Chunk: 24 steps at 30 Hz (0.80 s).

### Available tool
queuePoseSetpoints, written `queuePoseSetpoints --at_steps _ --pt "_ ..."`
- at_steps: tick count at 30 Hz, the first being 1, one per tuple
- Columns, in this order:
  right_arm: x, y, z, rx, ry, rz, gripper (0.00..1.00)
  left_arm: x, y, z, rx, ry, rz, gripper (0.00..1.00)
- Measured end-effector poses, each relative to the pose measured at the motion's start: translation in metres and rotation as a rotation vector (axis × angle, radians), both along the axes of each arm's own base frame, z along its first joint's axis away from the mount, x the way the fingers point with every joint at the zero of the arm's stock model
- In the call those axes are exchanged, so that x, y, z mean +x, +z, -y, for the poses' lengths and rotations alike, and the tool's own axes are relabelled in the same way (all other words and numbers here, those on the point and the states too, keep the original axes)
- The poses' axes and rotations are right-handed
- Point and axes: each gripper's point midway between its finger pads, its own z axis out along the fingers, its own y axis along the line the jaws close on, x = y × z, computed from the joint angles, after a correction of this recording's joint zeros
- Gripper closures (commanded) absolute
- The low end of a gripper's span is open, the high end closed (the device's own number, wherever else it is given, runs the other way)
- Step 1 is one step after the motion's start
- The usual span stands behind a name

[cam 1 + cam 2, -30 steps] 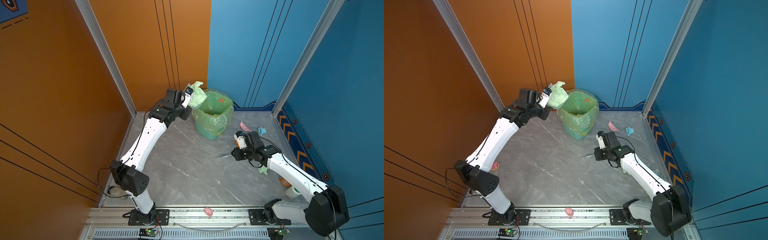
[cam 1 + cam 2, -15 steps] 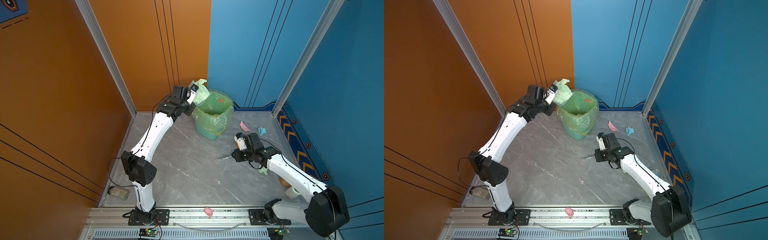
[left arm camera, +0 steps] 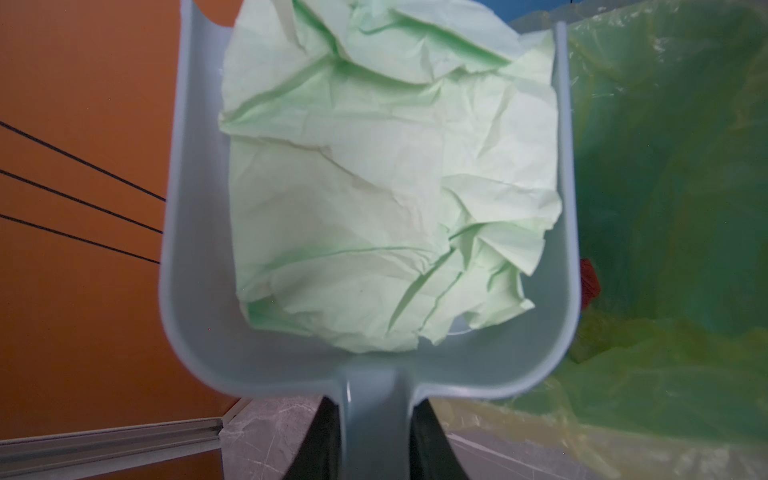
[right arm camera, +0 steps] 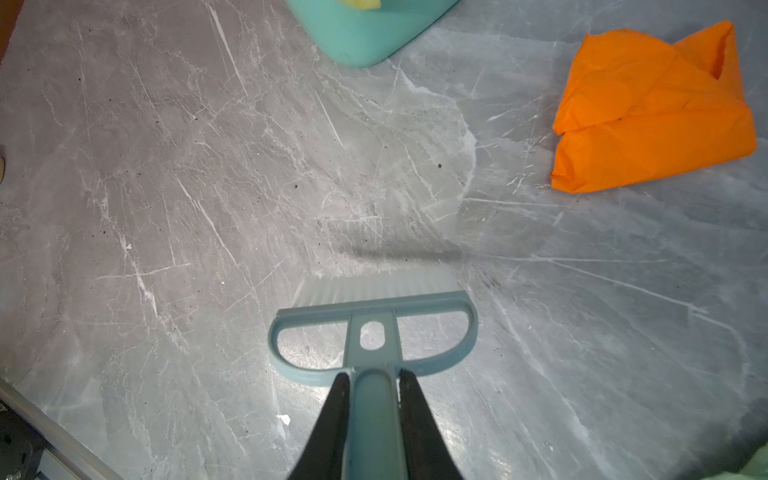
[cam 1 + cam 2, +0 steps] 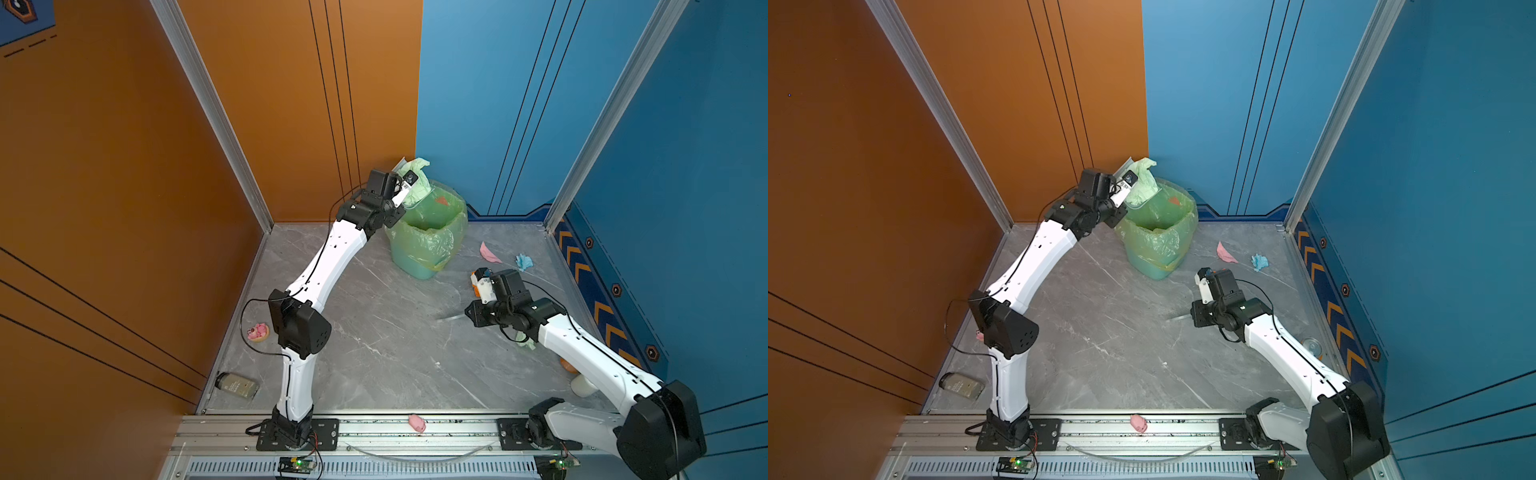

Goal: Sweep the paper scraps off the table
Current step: 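Tip the dustpan with the left gripper to drop the light green scrap into the bin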

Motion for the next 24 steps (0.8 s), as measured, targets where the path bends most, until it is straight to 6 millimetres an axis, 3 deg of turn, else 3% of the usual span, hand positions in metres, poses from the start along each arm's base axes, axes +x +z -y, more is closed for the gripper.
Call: queuePoseSetpoints --at_steps 7,18,24 --pt "-0.001 0.001 0.000 0.001 0.000 0.004 1.00 0.011 -0.003 0.001 0.129 0.004 0.039 1.00" --pt "-0.002 -0.002 0.001 -0.001 0.000 -0.001 1.00 0.013 -0.013 0.023 0.415 -0.073 0.091 1.00" --pt "-0.006 -0.002 0.003 0.001 0.000 0.004 1.00 0.017 -0.005 0.020 0.524 -0.081 0.135 1.00"
